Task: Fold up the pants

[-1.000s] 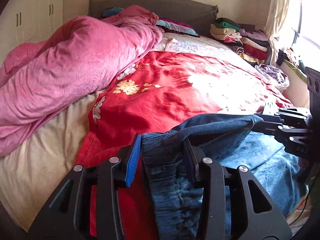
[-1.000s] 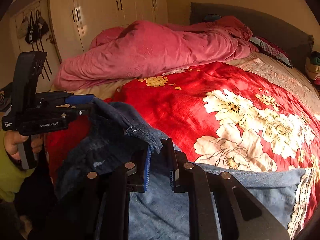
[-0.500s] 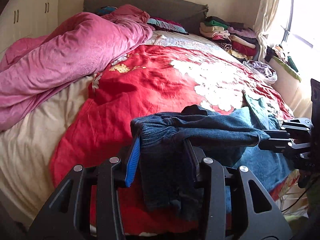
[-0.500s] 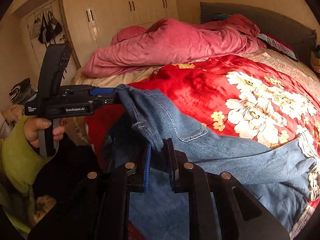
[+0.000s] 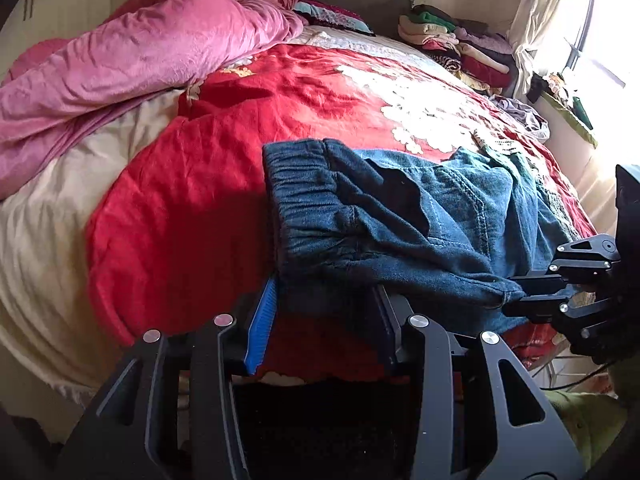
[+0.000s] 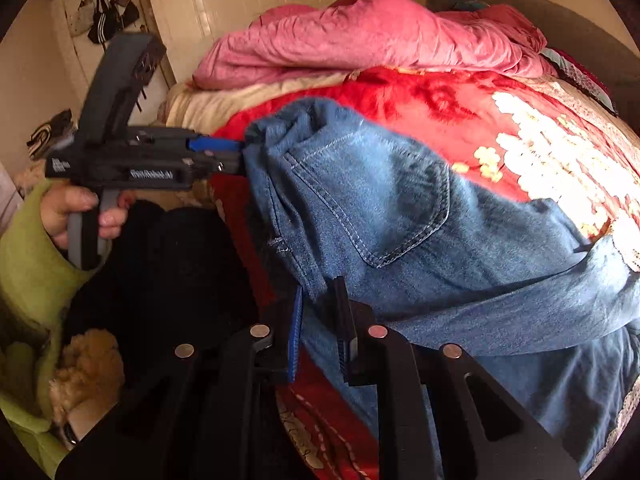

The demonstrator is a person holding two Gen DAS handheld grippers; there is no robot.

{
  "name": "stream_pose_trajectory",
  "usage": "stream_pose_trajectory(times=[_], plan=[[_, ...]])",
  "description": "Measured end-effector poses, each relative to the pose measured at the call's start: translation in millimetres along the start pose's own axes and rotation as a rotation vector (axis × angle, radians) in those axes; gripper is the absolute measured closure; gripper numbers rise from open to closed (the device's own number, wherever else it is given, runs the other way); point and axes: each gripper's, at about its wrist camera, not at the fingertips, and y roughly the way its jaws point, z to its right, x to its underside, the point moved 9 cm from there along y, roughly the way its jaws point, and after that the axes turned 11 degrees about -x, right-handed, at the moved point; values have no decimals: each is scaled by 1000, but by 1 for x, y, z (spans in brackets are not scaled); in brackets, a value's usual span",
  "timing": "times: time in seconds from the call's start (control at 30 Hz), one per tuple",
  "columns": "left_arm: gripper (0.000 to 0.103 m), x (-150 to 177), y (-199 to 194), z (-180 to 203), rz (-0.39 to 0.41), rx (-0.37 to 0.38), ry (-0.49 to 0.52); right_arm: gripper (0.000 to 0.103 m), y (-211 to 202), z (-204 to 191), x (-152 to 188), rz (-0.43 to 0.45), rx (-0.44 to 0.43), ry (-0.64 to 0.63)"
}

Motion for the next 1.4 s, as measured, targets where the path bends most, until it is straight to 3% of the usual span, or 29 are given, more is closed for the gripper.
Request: stream_pose_trajectory(times=[0.17, 0.37, 0.5, 0.6, 0.7, 0.83, 0.9, 1.03, 1.2, 1.4], plan=[[63, 8, -18, -12, -12, -29, -31, 89, 14, -4, 7, -32, -13, 2], [60, -19, -45, 6, 75, -15, -5, 89, 20, -4, 14, -39, -34, 10], [60, -24, -14, 40, 32, 3, 66, 86, 21, -3, 15, -39, -43, 28], [60, -12, 16, 40, -33, -69, 89, 85, 11, -3, 13, -21, -59, 44], [60, -7, 21, 39, -28, -90, 98, 85, -7, -1, 8, 20, -45, 46], [60, -5, 18, 37, -30, -93, 101, 71, -29, 10, -10, 108, -1, 64], [60, -4, 18, 38, -29, -94, 102, 70, -29, 18, -16, 120, 21, 78], [60, -5, 18, 36, -27, -95, 103, 66, -13, 30, -17, 86, 35, 126], [60, -4, 18, 38, -27, -83, 95, 64, 18, 42, 2, -36, 57, 215], [60, -3, 18, 39, -27, -81, 93, 62, 13, 40, -3, -3, 44, 220]])
